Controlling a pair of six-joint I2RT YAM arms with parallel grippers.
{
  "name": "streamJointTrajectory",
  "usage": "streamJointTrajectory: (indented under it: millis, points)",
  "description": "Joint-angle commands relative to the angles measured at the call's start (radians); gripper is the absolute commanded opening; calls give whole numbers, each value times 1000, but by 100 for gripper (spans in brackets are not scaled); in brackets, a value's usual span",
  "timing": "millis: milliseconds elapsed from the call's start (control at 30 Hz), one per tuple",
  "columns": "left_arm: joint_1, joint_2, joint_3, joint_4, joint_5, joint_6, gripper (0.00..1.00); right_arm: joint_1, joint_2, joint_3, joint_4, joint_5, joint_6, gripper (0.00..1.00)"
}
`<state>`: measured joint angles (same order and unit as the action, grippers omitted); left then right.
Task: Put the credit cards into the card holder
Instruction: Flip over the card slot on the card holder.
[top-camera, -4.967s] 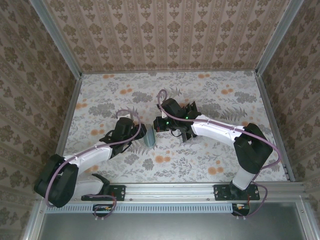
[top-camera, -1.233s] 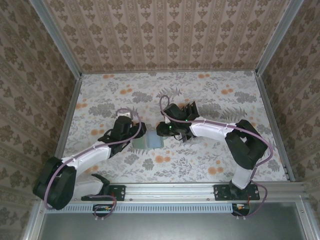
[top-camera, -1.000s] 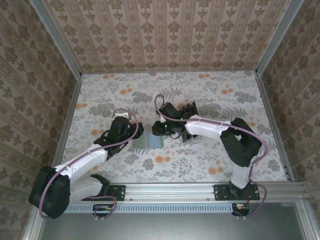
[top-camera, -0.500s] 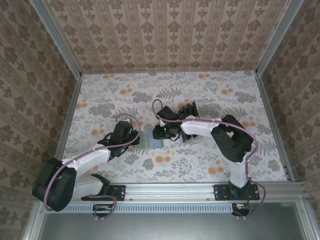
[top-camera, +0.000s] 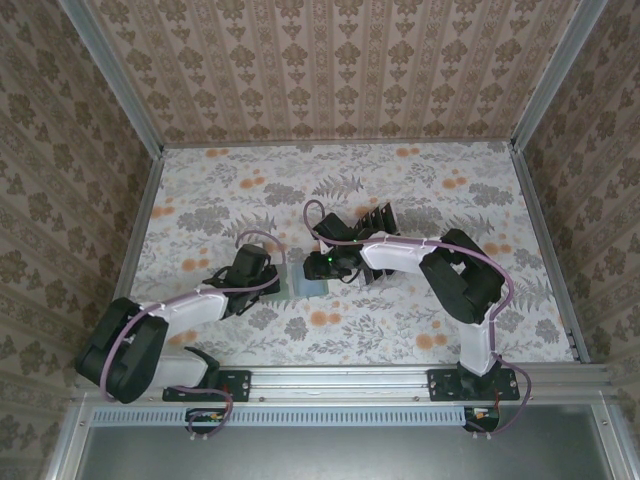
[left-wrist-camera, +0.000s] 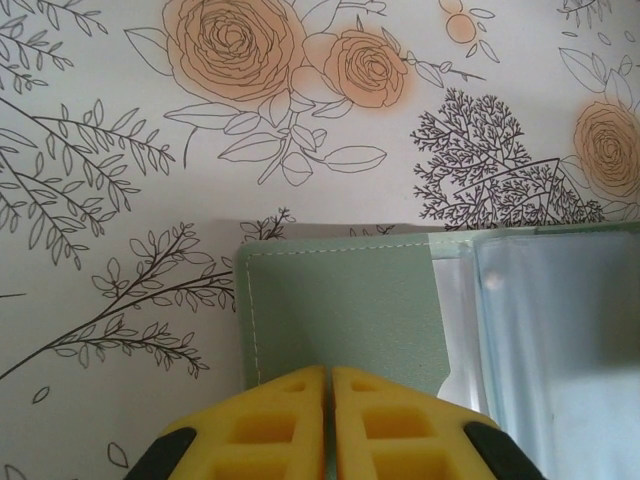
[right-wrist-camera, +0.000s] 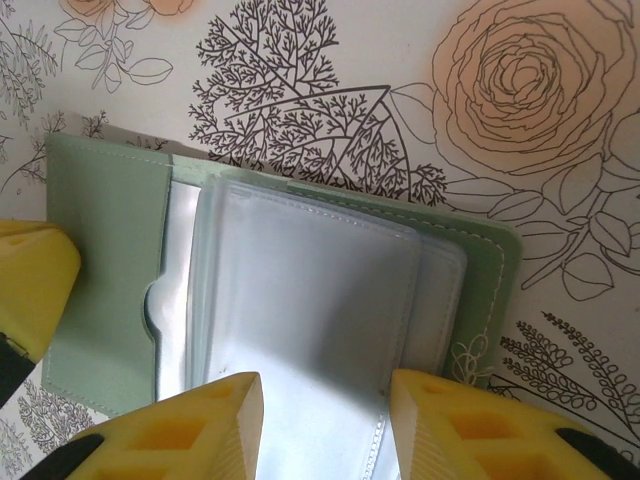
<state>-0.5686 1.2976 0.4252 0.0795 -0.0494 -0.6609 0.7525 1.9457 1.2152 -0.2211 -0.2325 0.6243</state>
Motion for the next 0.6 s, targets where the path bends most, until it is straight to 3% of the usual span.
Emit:
streamJointTrajectory:
  millis: [0,367,567]
  points:
    - [-4,12,-9,21,-15,1,12,-6,-36,-22,-32,30,-12,41]
    - [-5,36,-17,38,-18,5,10,-5,0,-19,-15,-1,2,45]
    - [-10,65,-20,63,-15,3,8,-15,11,-35,72,-96,52,45]
